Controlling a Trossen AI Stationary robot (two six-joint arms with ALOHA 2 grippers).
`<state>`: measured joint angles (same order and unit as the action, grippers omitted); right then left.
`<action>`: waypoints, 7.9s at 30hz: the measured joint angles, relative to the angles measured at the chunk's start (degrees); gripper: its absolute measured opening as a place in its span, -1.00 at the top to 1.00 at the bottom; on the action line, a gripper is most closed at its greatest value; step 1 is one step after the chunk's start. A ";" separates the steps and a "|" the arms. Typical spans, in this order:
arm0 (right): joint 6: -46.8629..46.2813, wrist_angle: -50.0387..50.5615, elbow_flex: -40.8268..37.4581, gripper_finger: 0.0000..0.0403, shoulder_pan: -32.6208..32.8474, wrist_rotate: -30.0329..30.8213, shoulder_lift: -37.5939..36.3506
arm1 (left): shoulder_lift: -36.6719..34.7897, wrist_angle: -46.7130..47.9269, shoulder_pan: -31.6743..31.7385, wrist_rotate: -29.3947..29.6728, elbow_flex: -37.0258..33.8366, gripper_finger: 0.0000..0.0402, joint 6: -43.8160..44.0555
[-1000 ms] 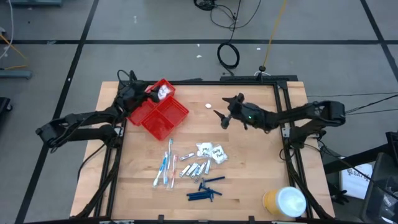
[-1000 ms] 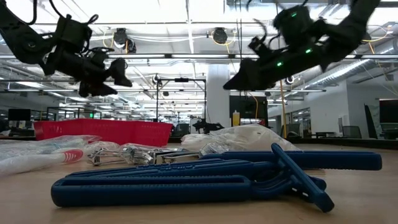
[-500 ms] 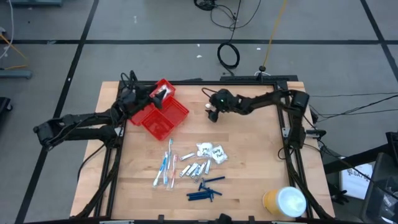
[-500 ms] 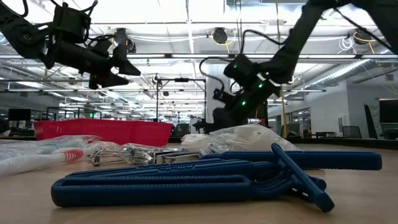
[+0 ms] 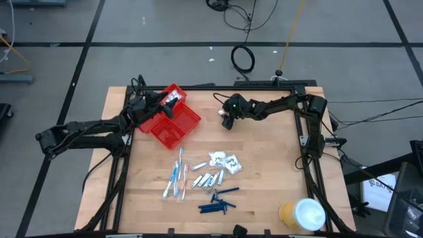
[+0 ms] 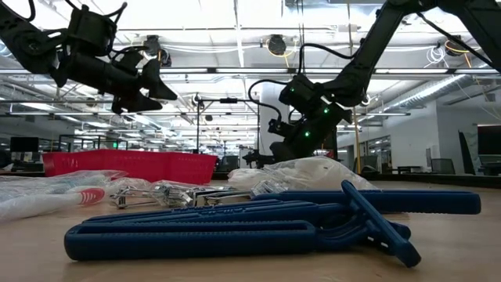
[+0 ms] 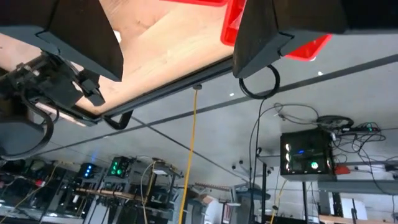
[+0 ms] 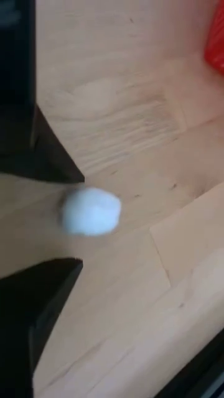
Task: Pick & Place Travel size toiletries
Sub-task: Put the right vanity pack into the horizontal right red bin
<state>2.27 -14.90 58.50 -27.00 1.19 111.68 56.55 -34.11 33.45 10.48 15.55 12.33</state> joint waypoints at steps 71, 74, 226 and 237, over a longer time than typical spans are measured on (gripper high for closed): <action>-9.85 -23.30 -0.09 0.99 13.44 -38.45 -10.99 | 19.43 -2.45 -28.88 -15.21 14.87 0.70 -36.65; -10.19 -22.15 -0.09 0.91 13.45 -37.22 -11.05 | 19.38 -2.13 -28.41 -15.19 14.75 0.90 -36.70; 23.69 -10.57 -14.62 0.88 24.11 22.58 -29.83 | 36.81 -12.88 -21.86 -9.92 25.40 -0.50 16.49; 23.53 -10.57 -14.58 0.87 24.09 21.14 -29.86 | 36.76 -11.97 -21.90 -10.15 26.67 0.12 16.73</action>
<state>25.80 -25.47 43.92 -2.92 22.33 81.82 93.32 -46.08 11.55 0.33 42.22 29.05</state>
